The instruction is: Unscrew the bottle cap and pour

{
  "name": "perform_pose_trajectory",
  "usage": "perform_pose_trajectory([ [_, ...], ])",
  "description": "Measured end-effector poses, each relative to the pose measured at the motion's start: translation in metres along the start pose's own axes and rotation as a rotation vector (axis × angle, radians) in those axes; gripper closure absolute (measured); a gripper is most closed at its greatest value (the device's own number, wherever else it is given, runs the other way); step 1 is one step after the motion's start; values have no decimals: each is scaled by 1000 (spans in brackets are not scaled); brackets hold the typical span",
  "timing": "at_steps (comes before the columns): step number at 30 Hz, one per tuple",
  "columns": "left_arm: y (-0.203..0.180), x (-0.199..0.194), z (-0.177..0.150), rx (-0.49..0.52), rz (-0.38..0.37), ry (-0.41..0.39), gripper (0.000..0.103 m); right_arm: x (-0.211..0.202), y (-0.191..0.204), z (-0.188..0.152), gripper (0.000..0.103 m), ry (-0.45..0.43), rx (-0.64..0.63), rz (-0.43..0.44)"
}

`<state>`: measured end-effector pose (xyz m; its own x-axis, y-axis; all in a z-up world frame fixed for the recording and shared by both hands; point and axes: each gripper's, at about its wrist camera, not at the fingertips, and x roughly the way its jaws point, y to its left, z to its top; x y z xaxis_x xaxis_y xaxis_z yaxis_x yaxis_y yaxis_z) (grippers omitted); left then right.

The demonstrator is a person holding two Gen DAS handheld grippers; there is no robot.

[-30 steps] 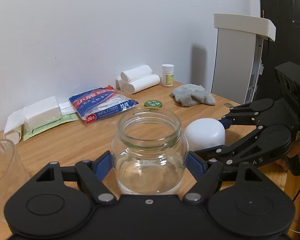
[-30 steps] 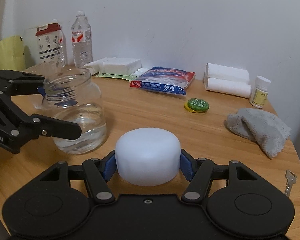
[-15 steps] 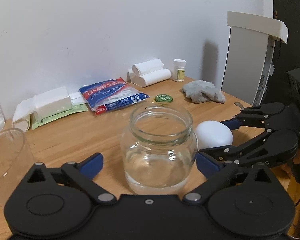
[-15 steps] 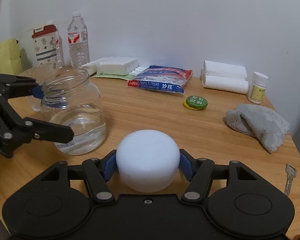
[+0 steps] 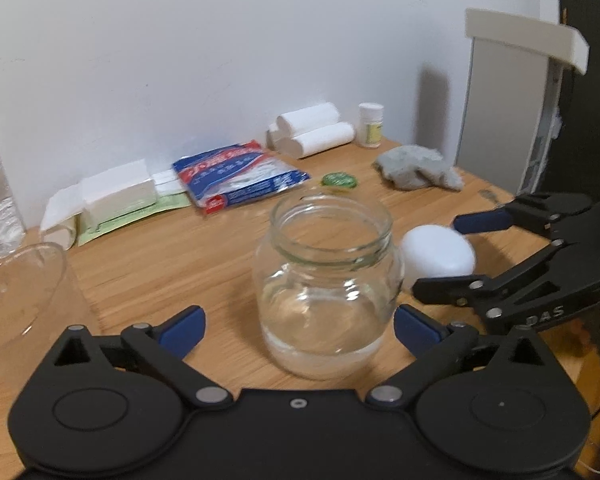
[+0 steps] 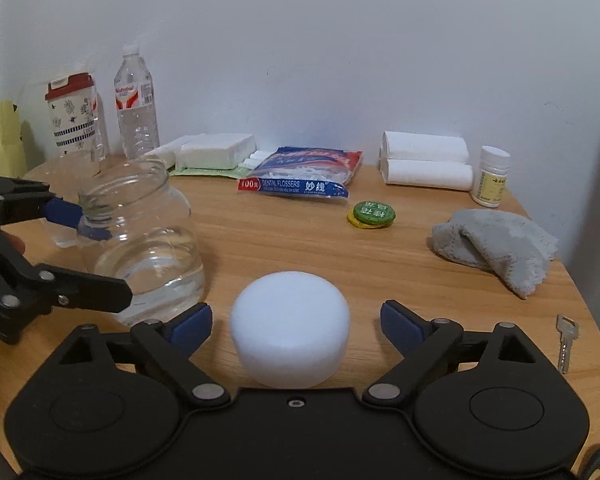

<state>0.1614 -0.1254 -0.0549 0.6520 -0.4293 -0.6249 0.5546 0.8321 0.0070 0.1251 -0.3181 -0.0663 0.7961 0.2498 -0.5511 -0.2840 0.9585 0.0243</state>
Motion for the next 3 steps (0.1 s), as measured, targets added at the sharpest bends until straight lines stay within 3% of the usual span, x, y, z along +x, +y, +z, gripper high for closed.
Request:
perform_pose_trajectory([
  [3,3,-3,-1,-23,-16,8,0,-5,5,0,8,-8,-2,-6],
])
